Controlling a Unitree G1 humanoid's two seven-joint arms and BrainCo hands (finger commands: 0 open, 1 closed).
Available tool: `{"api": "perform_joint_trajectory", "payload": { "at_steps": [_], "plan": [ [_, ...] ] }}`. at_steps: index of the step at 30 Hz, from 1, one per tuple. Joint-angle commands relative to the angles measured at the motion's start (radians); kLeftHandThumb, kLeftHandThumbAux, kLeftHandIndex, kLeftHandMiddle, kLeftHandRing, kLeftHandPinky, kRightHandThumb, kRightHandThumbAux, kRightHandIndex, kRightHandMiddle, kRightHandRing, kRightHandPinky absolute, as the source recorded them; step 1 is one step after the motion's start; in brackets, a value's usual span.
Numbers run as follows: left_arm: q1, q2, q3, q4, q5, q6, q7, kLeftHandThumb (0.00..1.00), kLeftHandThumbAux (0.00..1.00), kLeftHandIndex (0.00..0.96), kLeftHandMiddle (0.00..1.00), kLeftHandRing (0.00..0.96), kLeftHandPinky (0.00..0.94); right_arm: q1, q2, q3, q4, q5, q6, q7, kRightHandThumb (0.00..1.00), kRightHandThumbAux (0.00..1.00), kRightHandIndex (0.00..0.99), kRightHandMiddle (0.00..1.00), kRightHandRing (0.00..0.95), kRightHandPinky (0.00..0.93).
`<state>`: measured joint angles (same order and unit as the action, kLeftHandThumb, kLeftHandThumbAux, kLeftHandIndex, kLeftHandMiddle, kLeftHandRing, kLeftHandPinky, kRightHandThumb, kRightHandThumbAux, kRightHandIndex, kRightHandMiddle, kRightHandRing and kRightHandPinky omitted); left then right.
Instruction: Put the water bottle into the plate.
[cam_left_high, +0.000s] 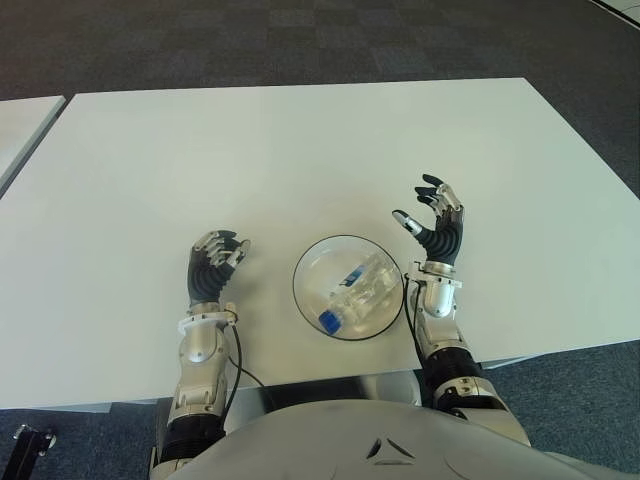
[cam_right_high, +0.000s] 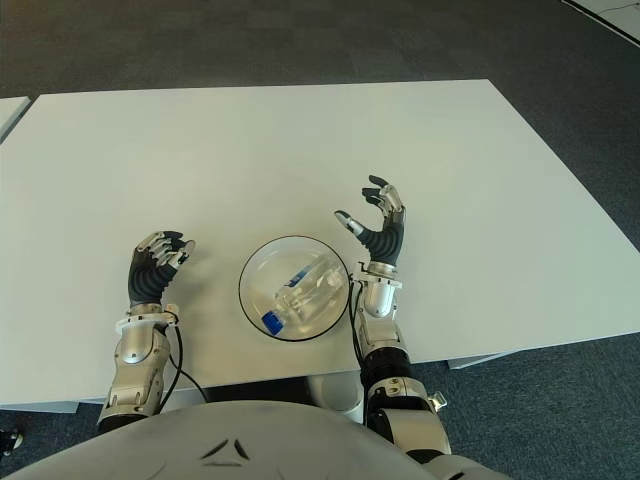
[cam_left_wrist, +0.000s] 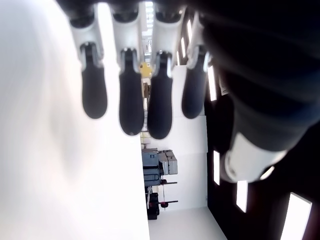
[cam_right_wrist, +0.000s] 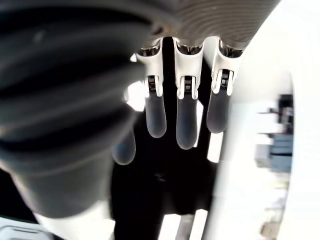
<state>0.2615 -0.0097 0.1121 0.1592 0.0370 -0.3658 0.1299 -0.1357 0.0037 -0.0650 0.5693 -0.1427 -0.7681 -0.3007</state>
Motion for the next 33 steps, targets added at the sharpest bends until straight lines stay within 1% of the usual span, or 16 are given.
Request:
{"api": "perform_joint_trajectory", "payload": {
  "at_steps": [1,6,11,18,24,29,33],
  "plan": [
    [0.003,-0.001,0.005,0.007,-0.003,0.010,0.002,0.707,0.708,0.432,0.537,0.527,0.509,0.038,-0.015,0.005,-0.073,0.079,0.158,0.107,0.694,0.731,0.433,0.551,0.543,0.535],
    [0.004,-0.003,0.006,0.004,0.000,0.016,0.008,0.707,0.708,0.432,0.538,0.528,0.511,0.062,-0.027,0.004,-0.134,0.115,0.273,0.176,0.703,0.729,0.432,0.536,0.531,0.528],
    [0.004,-0.003,0.005,-0.001,0.000,0.025,0.005,0.707,0.708,0.432,0.536,0.527,0.508,0.064,-0.037,-0.002,-0.148,0.127,0.341,0.213,0.706,0.728,0.432,0.526,0.530,0.538],
    [-0.002,0.005,0.003,0.005,0.004,0.016,-0.001,0.707,0.707,0.432,0.532,0.530,0.521,0.062,-0.048,-0.007,-0.143,0.125,0.392,0.236,0.707,0.728,0.432,0.520,0.533,0.542],
    [-0.005,0.013,0.003,0.016,0.001,0.001,-0.009,0.708,0.708,0.433,0.535,0.530,0.524,0.063,-0.050,-0.013,-0.141,0.128,0.416,0.245,0.708,0.729,0.432,0.516,0.528,0.532],
    [-0.004,0.013,0.005,0.012,-0.005,0.018,-0.008,0.708,0.708,0.432,0.537,0.528,0.512,0.063,-0.046,-0.023,-0.141,0.137,0.440,0.249,0.709,0.730,0.431,0.514,0.518,0.522],
    [-0.004,0.014,0.005,0.012,0.000,0.015,-0.002,0.708,0.708,0.432,0.537,0.529,0.511,0.062,-0.041,-0.030,-0.143,0.139,0.464,0.241,0.709,0.730,0.431,0.513,0.514,0.521]
  ]
}}
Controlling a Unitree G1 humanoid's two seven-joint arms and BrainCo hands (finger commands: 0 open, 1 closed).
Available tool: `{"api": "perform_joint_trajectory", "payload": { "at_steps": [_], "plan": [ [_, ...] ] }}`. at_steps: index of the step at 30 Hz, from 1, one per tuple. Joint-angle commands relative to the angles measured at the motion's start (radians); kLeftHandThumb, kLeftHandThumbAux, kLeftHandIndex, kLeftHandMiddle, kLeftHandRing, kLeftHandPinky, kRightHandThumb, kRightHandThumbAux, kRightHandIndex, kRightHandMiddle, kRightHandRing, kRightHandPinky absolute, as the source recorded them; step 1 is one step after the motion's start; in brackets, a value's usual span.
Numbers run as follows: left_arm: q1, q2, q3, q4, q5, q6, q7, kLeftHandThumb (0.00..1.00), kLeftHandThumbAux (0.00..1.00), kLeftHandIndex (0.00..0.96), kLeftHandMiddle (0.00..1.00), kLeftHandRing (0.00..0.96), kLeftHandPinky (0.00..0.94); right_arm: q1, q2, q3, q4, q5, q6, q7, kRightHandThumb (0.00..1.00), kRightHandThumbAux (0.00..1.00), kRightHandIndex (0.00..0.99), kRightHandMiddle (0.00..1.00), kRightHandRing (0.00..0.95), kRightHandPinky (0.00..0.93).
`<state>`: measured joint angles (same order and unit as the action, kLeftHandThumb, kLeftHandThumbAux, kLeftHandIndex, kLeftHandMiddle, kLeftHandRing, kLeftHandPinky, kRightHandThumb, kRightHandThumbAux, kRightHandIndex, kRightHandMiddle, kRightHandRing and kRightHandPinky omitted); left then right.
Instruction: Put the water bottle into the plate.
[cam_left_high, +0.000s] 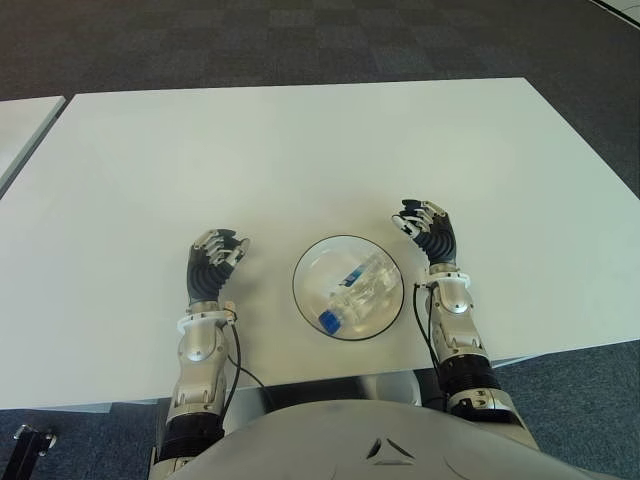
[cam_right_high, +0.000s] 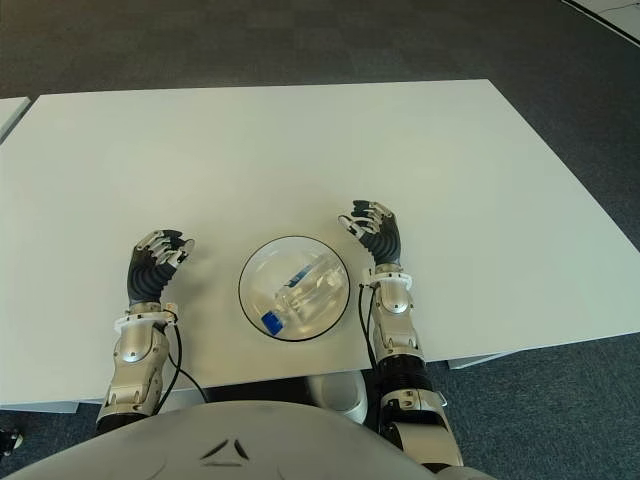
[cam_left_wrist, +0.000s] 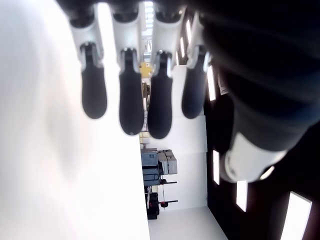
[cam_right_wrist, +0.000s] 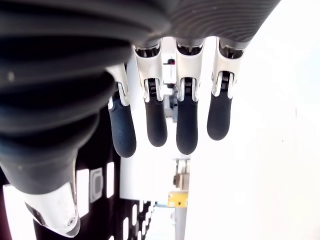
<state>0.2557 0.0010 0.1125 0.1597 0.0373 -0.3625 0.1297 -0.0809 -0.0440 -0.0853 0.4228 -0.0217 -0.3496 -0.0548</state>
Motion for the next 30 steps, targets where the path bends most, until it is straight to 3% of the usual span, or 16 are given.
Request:
{"api": "perform_joint_trajectory", "payload": {
  "at_steps": [1,30],
  "plan": [
    [0.002,0.003,0.006,0.010,-0.002,0.014,-0.001,0.708,0.708,0.432,0.538,0.530,0.512,0.006,0.008,-0.012,0.004,0.019,0.053,-0.006,0.709,0.730,0.431,0.513,0.513,0.521],
    [0.015,0.003,0.009,-0.025,-0.016,0.052,-0.007,0.706,0.708,0.432,0.525,0.515,0.503,-0.036,0.003,-0.034,0.125,0.036,0.099,0.014,0.707,0.731,0.430,0.503,0.512,0.523]
  ]
}}
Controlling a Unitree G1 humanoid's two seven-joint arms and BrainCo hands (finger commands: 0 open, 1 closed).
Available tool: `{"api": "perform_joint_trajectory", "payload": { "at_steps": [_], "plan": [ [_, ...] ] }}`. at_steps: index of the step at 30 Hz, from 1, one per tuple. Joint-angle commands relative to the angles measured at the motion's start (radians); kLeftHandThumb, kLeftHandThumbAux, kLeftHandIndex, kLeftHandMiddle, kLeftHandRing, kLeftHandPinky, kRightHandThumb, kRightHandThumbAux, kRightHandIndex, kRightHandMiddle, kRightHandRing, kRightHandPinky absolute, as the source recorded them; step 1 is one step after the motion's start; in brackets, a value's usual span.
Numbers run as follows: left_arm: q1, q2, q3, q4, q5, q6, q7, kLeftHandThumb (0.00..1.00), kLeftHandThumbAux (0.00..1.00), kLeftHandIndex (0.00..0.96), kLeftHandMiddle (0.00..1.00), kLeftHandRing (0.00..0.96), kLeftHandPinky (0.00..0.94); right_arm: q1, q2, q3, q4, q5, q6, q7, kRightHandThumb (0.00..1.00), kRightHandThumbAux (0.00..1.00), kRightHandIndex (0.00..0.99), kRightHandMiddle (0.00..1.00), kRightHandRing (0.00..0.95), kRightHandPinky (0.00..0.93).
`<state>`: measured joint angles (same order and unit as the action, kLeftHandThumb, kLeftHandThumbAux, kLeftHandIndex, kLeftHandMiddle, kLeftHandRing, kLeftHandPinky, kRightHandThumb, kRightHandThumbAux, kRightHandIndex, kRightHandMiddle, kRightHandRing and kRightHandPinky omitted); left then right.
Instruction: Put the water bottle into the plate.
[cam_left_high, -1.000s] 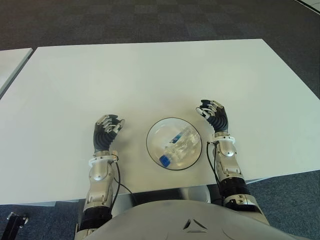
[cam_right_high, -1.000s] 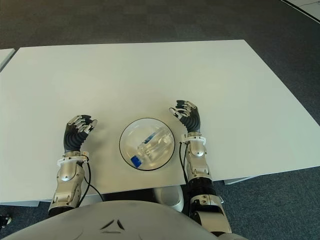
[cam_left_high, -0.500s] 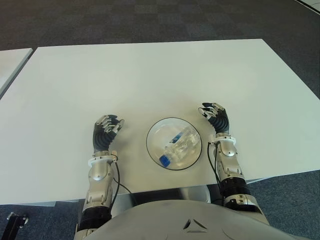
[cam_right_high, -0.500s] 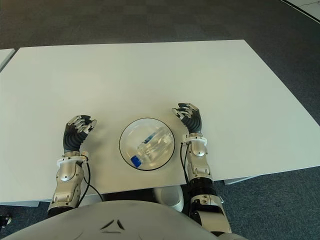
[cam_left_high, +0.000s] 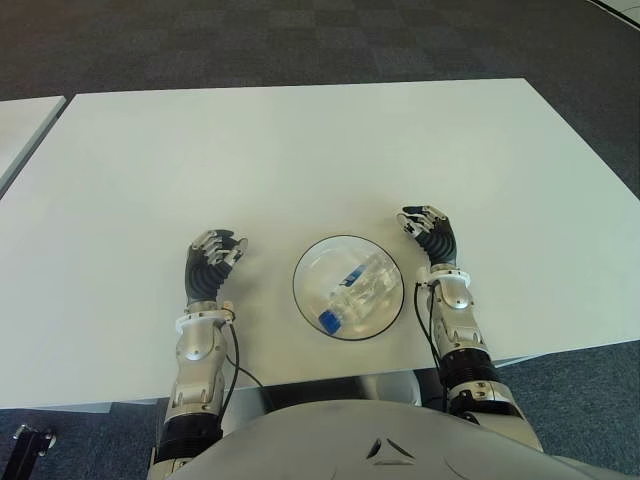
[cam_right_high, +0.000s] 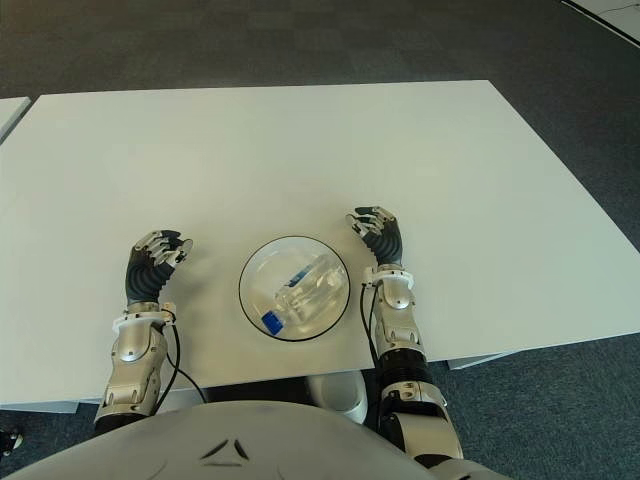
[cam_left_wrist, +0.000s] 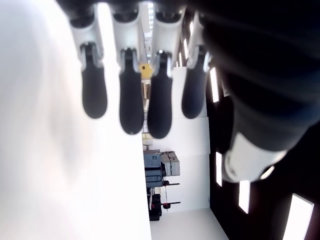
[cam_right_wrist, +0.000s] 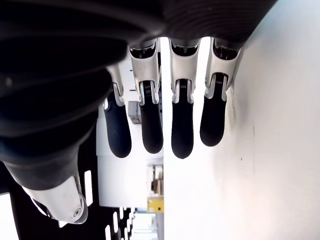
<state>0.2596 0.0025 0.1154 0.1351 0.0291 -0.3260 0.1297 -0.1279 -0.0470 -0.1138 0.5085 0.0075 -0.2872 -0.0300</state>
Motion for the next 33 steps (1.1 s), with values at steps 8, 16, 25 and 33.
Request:
{"api": "perform_joint_trajectory", "payload": {
  "at_steps": [8,16,25,33],
  "plan": [
    [0.013,0.007,0.005,0.007,-0.017,0.004,-0.016,0.707,0.709,0.432,0.529,0.518,0.504,0.005,0.009,-0.005,0.052,0.001,0.032,-0.033,0.708,0.731,0.430,0.505,0.515,0.534],
    [0.014,0.007,0.003,0.008,-0.019,0.000,-0.018,0.707,0.709,0.432,0.532,0.521,0.504,0.003,0.014,-0.009,0.062,0.007,0.022,-0.043,0.708,0.731,0.431,0.507,0.515,0.529],
    [0.014,0.007,0.002,0.010,-0.013,-0.006,-0.012,0.707,0.709,0.432,0.532,0.525,0.506,0.007,0.022,-0.007,0.060,0.008,0.009,-0.047,0.708,0.731,0.431,0.506,0.512,0.533],
    [0.014,0.005,0.002,0.013,-0.006,-0.006,-0.006,0.707,0.709,0.432,0.534,0.526,0.509,0.011,0.024,-0.002,0.051,0.003,0.007,-0.050,0.708,0.731,0.431,0.507,0.517,0.542]
  ]
}}
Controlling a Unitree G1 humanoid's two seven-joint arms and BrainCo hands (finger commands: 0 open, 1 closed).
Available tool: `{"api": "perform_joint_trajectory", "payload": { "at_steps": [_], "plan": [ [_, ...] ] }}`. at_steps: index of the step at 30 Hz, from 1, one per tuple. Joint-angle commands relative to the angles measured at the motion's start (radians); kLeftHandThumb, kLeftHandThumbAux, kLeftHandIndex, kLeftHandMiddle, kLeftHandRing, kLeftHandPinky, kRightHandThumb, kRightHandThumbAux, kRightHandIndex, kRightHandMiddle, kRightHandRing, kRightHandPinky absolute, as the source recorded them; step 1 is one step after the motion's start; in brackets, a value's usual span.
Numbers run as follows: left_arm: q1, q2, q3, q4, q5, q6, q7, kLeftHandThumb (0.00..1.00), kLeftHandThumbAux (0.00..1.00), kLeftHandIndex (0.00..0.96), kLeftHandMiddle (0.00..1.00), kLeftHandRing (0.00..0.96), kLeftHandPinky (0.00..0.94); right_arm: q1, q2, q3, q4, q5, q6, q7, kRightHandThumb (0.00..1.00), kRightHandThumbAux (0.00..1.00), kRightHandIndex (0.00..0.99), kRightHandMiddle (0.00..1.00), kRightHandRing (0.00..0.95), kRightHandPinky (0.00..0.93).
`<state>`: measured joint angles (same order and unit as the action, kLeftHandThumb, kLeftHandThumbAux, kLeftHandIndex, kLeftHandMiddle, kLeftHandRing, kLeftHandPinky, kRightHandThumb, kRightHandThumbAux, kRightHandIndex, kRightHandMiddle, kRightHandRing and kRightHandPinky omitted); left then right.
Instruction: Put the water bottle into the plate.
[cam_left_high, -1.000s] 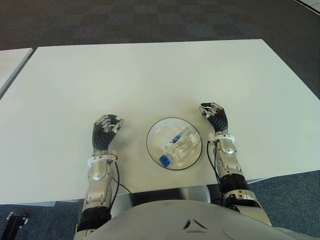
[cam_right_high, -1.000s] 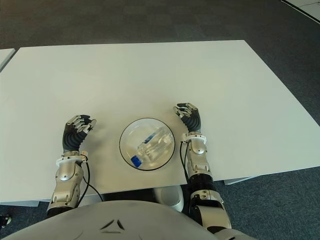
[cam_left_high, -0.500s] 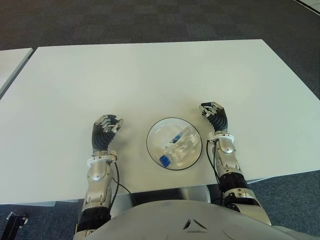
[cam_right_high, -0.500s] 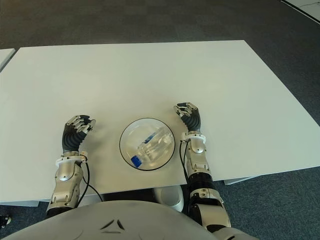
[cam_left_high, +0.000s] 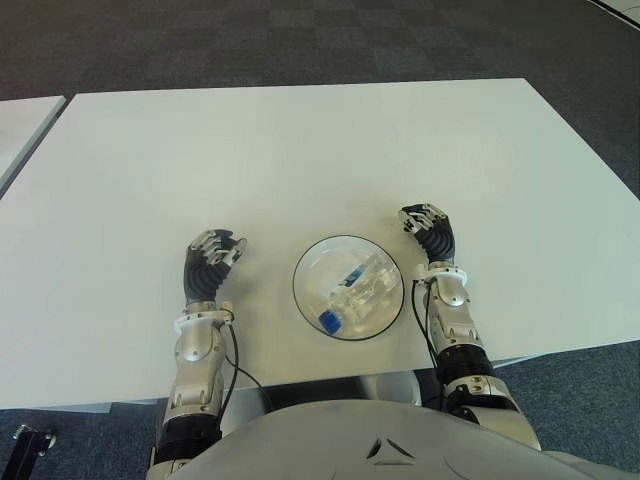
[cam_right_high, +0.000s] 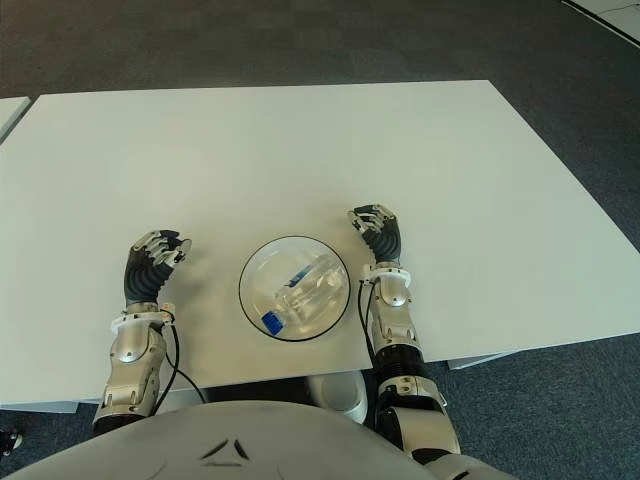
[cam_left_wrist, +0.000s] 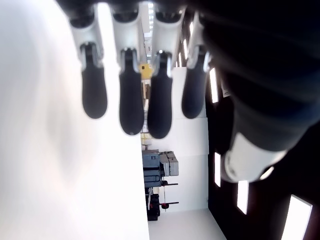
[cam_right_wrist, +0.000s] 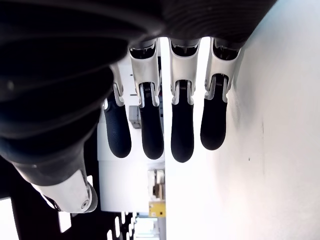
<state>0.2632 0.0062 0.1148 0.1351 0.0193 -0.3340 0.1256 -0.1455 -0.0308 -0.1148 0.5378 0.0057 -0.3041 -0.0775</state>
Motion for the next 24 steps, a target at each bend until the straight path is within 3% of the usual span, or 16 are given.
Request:
{"api": "perform_joint_trajectory", "payload": {
  "at_steps": [1,24],
  "plan": [
    [0.010,0.001,0.003,0.013,0.005,0.003,-0.001,0.707,0.709,0.432,0.534,0.527,0.509,0.029,0.007,-0.001,0.022,0.004,0.024,-0.002,0.708,0.731,0.431,0.506,0.518,0.543],
    [0.012,-0.005,0.000,0.009,0.011,0.010,0.003,0.707,0.709,0.432,0.528,0.520,0.506,0.036,0.007,0.002,0.002,0.019,0.028,0.025,0.707,0.731,0.431,0.512,0.526,0.546]
  ]
}}
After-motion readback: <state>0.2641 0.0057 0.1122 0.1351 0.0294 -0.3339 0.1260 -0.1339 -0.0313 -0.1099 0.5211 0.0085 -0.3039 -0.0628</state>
